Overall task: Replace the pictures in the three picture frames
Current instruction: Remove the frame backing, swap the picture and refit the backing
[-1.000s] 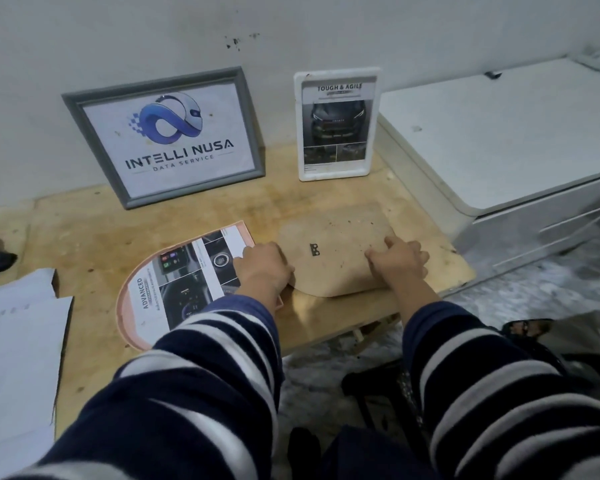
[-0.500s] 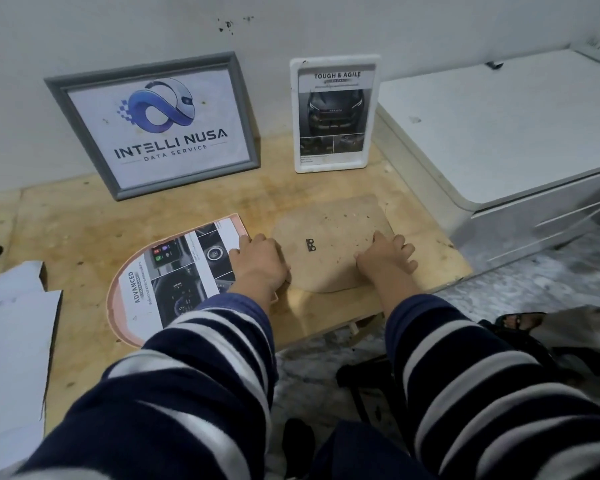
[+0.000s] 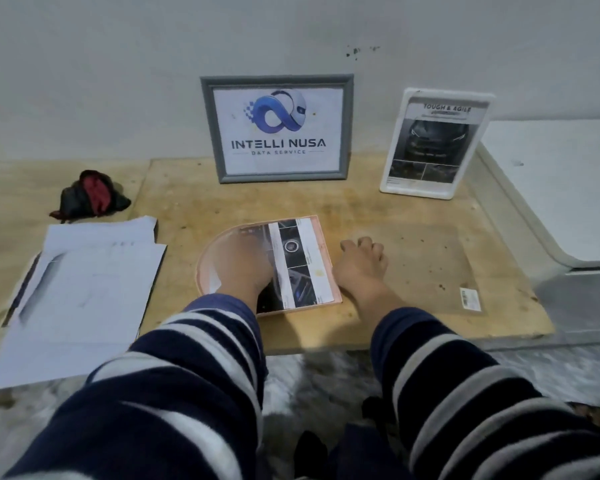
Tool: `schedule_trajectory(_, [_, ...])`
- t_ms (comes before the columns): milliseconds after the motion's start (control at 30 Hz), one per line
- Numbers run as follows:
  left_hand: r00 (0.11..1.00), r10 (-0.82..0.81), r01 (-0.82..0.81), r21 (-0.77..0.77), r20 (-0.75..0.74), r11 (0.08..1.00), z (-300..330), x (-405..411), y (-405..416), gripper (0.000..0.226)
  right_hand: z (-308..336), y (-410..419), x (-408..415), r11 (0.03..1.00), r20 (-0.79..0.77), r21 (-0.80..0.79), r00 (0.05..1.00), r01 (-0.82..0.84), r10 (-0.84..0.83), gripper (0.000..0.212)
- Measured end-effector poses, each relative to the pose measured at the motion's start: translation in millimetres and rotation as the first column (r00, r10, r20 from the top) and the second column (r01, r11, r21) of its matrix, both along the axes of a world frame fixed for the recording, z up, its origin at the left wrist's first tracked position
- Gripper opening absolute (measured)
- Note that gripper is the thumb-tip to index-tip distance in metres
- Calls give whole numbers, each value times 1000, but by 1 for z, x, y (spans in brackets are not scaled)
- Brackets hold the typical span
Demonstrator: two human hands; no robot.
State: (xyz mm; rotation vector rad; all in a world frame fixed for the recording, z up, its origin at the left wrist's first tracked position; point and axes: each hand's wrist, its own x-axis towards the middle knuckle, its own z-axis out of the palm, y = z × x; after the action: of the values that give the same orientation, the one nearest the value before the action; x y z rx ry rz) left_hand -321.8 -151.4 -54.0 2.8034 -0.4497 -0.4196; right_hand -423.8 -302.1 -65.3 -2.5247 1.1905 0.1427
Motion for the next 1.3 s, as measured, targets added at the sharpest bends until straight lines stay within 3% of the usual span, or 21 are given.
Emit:
schedule_trajectory(200, [979, 188, -182, 70, -83, 981, -7, 7, 39, 60, -4, 23, 22, 998, 22, -14, 998, -63, 63, 30])
schedule_trajectory(467, [976, 171, -167, 36, -139, 985, -15, 9, 53, 70, -3, 29, 27, 998, 44, 52, 998, 38, -40, 32])
schedule_trajectory(667, [970, 191, -188, 30, -151, 982, -16, 9, 54, 69, -1, 29, 34, 905, 263, 413, 938, 103, -226, 23])
schedule_trajectory(967, [927, 326, -352, -136, -184, 926, -5, 13, 52, 58, 15, 22, 32, 715, 296, 646, 775, 268, -558, 35])
schedule_trajectory(1167, [821, 442, -567, -424, -361, 706, 13, 20, 61, 53, 30, 33, 42, 660, 292, 720, 767, 217, -571, 31])
schedule_trajectory(1233, [720, 482, -691, -451, -499, 566, 16, 24, 73, 47, 36, 47, 51, 623, 282, 760, 768, 186, -574, 26])
schedule_trajectory(1300, [581, 472, -813, -456, -663, 362, 18, 28, 86, 47, 43, 62, 62, 586, 271, 795, 771, 159, -577, 25])
